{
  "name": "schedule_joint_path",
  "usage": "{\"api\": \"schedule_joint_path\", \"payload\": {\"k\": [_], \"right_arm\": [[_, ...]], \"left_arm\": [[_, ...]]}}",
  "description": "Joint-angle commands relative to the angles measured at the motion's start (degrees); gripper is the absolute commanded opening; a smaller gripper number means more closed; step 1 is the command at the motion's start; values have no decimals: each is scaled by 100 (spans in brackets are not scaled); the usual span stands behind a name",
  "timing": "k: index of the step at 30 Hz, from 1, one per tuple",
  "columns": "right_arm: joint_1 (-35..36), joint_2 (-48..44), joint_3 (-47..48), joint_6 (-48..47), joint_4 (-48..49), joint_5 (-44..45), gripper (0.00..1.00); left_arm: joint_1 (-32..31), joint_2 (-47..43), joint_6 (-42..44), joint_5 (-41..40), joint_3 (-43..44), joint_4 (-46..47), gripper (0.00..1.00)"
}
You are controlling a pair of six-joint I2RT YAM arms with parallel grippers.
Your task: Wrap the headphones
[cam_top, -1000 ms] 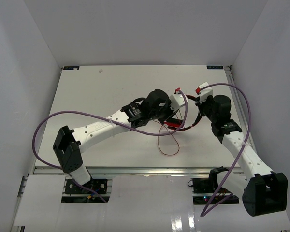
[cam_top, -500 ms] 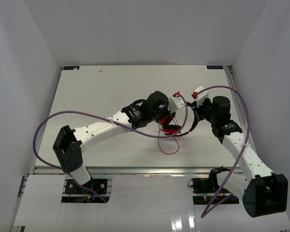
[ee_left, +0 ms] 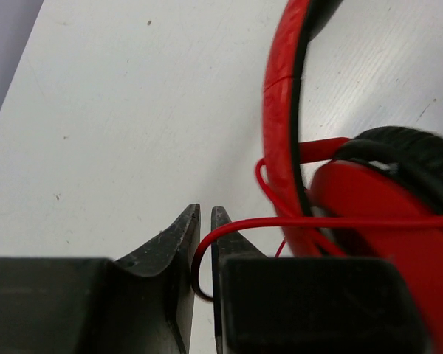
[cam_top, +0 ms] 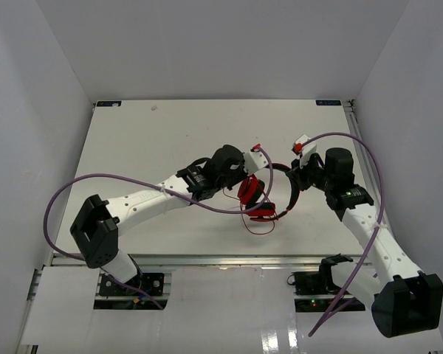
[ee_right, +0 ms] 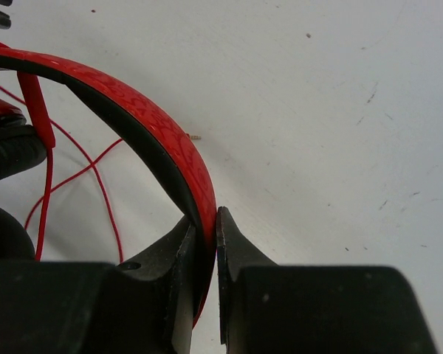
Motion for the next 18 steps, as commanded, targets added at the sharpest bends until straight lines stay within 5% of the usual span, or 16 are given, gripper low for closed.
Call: {"api": "schedule_joint_path", "payload": {"k": [1, 18], "right_arm": [[28, -250, 549, 521, -187, -776, 8], [-161, -276, 1708, 1589, -620, -1877, 8]], "left_arm": [[323, -718, -403, 311, -396, 540, 25], [627, -1478, -2007, 2923, -2037, 3090, 38]]}}
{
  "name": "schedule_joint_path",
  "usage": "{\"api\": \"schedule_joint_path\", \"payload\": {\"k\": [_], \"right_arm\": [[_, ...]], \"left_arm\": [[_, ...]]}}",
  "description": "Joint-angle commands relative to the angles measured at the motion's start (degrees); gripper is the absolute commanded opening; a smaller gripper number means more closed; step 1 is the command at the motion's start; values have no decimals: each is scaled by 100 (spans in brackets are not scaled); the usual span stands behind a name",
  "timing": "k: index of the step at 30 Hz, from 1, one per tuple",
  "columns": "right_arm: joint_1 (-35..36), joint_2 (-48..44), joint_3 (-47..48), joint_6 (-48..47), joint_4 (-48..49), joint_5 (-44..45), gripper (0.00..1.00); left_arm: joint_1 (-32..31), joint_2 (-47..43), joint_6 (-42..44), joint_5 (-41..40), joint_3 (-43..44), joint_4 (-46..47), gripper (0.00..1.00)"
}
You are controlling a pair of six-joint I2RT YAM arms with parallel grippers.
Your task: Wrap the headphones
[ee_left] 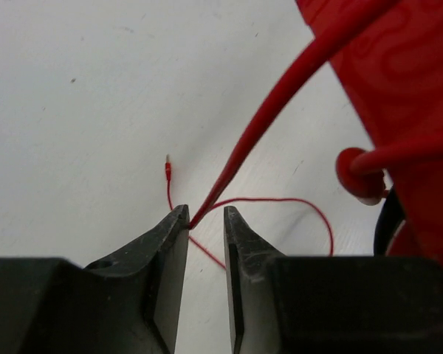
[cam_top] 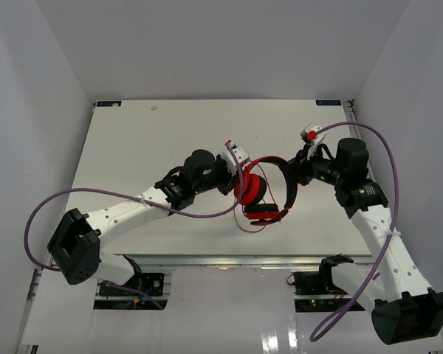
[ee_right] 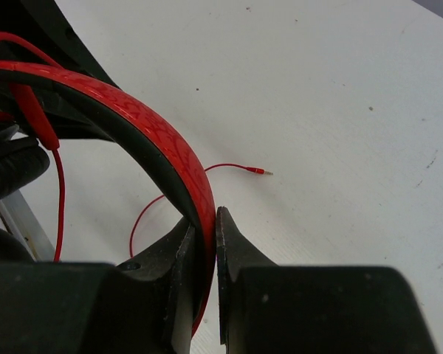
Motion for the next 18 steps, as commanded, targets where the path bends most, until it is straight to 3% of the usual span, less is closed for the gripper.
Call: {"api": "schedule_joint_path", "payload": {"k": [1, 9, 18], "right_arm": [[-82, 53, 711, 596, 100, -472, 8], [-164, 141, 1125, 655, -101, -420, 8], [-360, 331, 1373, 1054, -111, -703, 8]], "left_arm": [[66, -375, -614, 742, -451, 1329, 41], [311, -576, -2053, 720, -1251, 2907, 68], [317, -382, -3025, 583, -2209, 4427, 74]]}}
